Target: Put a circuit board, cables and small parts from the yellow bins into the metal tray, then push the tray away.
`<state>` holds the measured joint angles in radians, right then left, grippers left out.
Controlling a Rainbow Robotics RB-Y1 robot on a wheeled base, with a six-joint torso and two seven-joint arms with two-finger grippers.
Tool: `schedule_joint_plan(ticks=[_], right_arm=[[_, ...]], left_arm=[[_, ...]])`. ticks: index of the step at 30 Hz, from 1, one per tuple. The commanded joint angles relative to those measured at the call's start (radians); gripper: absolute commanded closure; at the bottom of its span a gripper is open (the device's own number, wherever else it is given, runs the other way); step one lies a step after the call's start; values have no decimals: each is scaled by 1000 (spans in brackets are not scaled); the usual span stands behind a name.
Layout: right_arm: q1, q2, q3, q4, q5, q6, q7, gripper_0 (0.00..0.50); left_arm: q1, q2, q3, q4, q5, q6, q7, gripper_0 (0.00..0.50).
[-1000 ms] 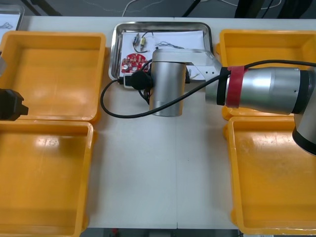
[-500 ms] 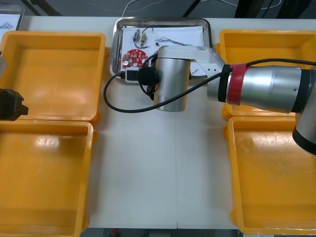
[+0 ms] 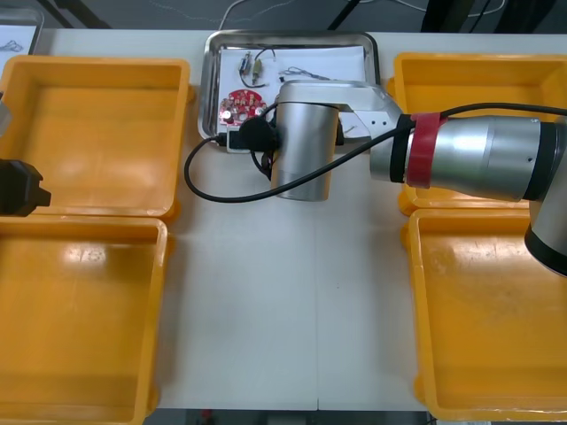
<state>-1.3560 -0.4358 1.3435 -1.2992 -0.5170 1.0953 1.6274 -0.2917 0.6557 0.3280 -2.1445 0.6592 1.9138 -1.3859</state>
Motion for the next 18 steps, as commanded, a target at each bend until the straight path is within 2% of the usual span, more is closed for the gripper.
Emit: schedule_joint_plan(ticks=[1, 8, 15, 18], right_arm=[[-54, -14, -64, -74, -63, 92, 48, 0], [-18, -43, -172, -201, -126, 253, 38, 0], [52, -118, -296, -362, -201, 403, 11, 0], [109, -161, -362, -457, -212, 471, -57, 0]], left_arm=[[22, 27, 20, -8, 5, 5, -38, 0], [22, 27, 20, -8, 5, 5, -38, 0], [22, 27, 20, -8, 5, 5, -38, 0], [22, 27, 20, -8, 5, 5, -38, 0]])
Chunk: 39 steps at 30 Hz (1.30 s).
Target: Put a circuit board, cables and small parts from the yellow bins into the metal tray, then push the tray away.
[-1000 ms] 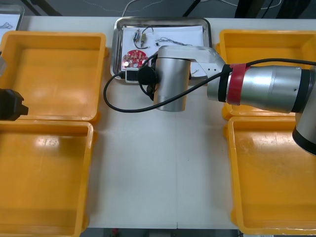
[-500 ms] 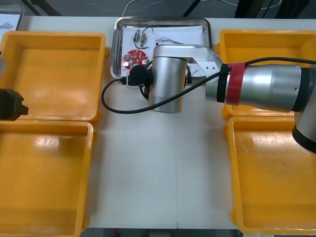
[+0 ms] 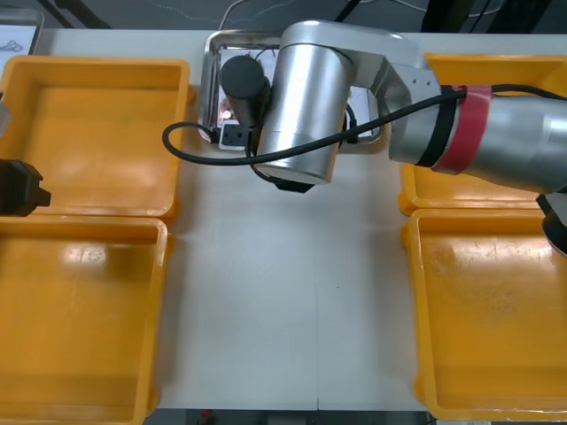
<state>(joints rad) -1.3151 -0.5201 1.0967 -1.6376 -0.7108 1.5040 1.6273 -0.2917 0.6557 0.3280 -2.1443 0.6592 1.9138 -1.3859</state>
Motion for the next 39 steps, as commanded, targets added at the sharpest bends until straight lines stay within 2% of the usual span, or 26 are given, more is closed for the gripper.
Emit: schedule_joint_plan(ticks=[1, 6, 14, 23, 30, 36, 39], right_arm=[[88, -98, -138, -162, -18, 88, -86, 0], [168, -181, -224, -312, -33, 183, -187, 0], [344, -348, -457, -515, -179, 309, -356, 0], [554, -474, -747, -599, -332, 397, -480, 0], [755, -518, -1008, -604, -403, 416, -480, 0], [887, -518, -1163, -604, -404, 416, -474, 0], [956, -518, -1232, -602, -383, 416, -463, 0]], left_arm=[[22, 27, 20, -8, 5, 5, -38, 0], [22, 27, 20, -8, 5, 5, -38, 0], [22, 27, 20, -8, 5, 5, -38, 0], [22, 27, 20, -8, 5, 5, -38, 0], [22, 27, 20, -8, 5, 5, -38, 0], [22, 27, 20, -8, 5, 5, -38, 0], [22, 27, 20, -8, 5, 5, -38, 0]])
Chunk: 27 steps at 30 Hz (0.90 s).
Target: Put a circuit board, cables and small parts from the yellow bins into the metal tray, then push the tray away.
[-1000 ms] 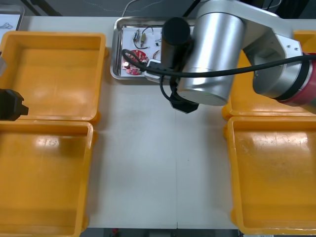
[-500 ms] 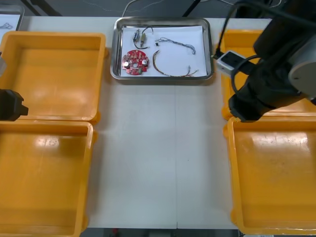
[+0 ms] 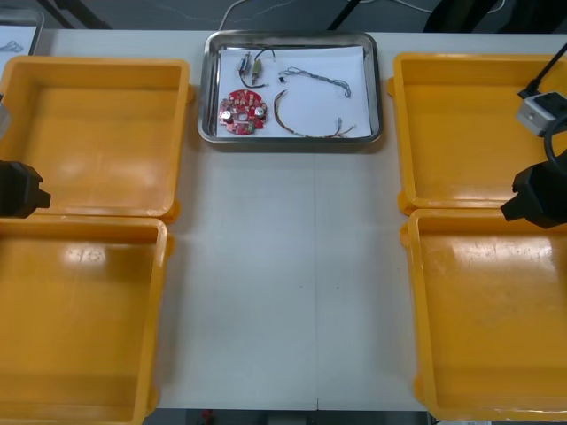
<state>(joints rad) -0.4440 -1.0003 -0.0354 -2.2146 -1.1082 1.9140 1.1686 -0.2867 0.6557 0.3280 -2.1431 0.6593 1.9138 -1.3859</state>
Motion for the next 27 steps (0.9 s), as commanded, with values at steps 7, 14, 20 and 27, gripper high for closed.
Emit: schedule_joint_plan(ticks=[7, 14, 20, 27], right_arm=[[153, -27, -158, -7, 57, 6, 23, 0], [157, 14, -186, 87, 62, 6, 48, 0], [157, 45, -201, 156, 88, 6, 56, 0], [157, 85, -202, 178, 142, 5, 59, 0]], left_arm=[[17, 27, 20, -9, 5, 5, -38, 0], [17, 27, 20, -9, 5, 5, -38, 0], [17, 27, 20, -9, 5, 5, -38, 0], [17, 27, 20, -9, 5, 5, -38, 0]])
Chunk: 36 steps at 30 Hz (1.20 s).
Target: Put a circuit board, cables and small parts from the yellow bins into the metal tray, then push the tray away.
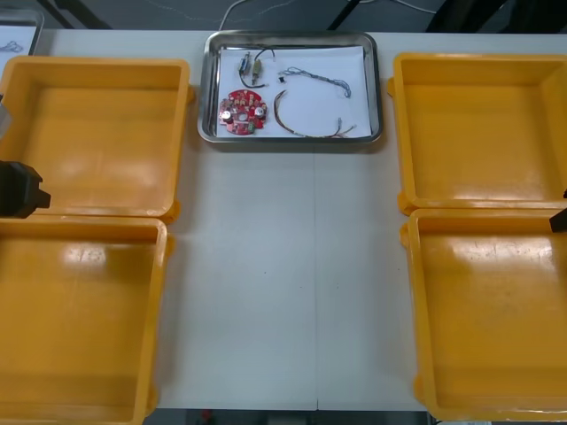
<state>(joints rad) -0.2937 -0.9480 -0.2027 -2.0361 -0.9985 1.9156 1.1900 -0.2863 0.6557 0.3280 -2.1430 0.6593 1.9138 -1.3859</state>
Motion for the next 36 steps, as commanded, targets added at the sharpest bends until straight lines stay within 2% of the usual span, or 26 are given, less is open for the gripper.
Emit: schedule_joint_plan(ticks=[1, 14, 36], right_arm=[[10, 40, -35, -1, 40, 3, 37, 0], [18, 100, -35, -1, 52, 3, 37, 0], [22, 101, -35, -3, 58, 2, 39, 0]], left_arm=[[16, 27, 20, -9, 5, 5, -38, 0], [16, 27, 20, -9, 5, 5, -38, 0], [16, 27, 20, -9, 5, 5, -38, 0]])
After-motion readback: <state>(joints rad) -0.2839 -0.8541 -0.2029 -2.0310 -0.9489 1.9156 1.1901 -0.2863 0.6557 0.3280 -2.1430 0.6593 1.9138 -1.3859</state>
